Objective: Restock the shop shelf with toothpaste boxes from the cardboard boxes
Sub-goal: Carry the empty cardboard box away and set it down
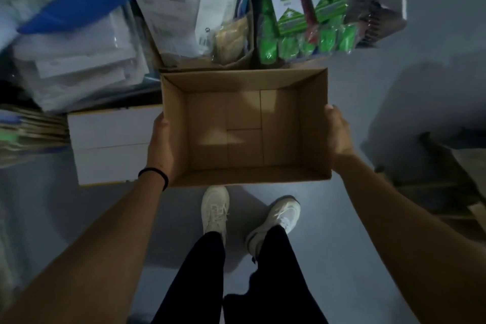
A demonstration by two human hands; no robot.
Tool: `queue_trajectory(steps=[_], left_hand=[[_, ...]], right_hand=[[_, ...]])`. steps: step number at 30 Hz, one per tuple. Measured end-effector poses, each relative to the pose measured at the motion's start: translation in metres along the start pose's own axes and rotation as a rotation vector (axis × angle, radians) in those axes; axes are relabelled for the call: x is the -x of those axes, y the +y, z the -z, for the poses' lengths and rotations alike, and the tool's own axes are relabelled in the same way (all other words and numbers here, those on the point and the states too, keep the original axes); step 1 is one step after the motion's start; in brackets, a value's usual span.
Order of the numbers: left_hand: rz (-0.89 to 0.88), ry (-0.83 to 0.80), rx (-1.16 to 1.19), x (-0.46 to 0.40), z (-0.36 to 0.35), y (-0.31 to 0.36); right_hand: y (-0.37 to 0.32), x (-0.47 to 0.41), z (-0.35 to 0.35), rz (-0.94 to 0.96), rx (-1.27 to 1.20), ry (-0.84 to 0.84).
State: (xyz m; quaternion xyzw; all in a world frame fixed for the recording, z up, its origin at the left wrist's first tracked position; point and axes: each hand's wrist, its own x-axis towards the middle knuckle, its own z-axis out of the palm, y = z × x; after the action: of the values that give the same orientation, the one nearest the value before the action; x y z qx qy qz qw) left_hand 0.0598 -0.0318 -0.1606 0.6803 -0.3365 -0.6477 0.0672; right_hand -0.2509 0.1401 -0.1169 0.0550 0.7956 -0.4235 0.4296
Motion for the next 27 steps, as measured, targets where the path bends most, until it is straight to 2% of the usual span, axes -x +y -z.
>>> queue_trajectory(steps=[3, 5, 7, 10, 12, 15, 18, 22, 27], left_hand=[[-0.044, -0.008, -0.071, -0.031, 0.014, -0.027], [0.0, -0.006, -0.041, -0.02, 0.008, -0.018], [0.017, 0.001, -0.028, 0.002, -0.001, 0.0], [-0.066, 0.014, -0.121, 0.032, -0.013, 0.025], [-0.189, 0.069, -0.286, 0.055, -0.023, 0.043], [-0.372, 0.233, -0.694, 0.092, -0.035, 0.072], [-0.47, 0.208, -1.082, 0.142, -0.053, 0.111], [-0.74, 0.089, -1.448, 0.221, -0.082, 0.17], [-0.934, 0.038, -1.572, 0.326, -0.118, 0.251]], right_hand=[[0.011, -0.004, -0.001, 0.046, -0.003, 0.025], [0.01, -0.002, -0.001, 0.075, 0.028, 0.045], [0.006, 0.001, -0.001, 0.102, 0.097, 0.052], [-0.006, 0.012, 0.002, 0.152, 0.317, 0.068], [-0.018, 0.026, 0.004, 0.205, 0.556, 0.092], [-0.047, 0.054, 0.009, 0.293, 0.897, 0.094], [-0.088, 0.091, 0.02, 0.402, 1.133, 0.017], [-0.151, 0.151, 0.051, 0.527, 1.267, 0.003], [-0.225, 0.228, 0.116, 0.651, 1.311, 0.132]])
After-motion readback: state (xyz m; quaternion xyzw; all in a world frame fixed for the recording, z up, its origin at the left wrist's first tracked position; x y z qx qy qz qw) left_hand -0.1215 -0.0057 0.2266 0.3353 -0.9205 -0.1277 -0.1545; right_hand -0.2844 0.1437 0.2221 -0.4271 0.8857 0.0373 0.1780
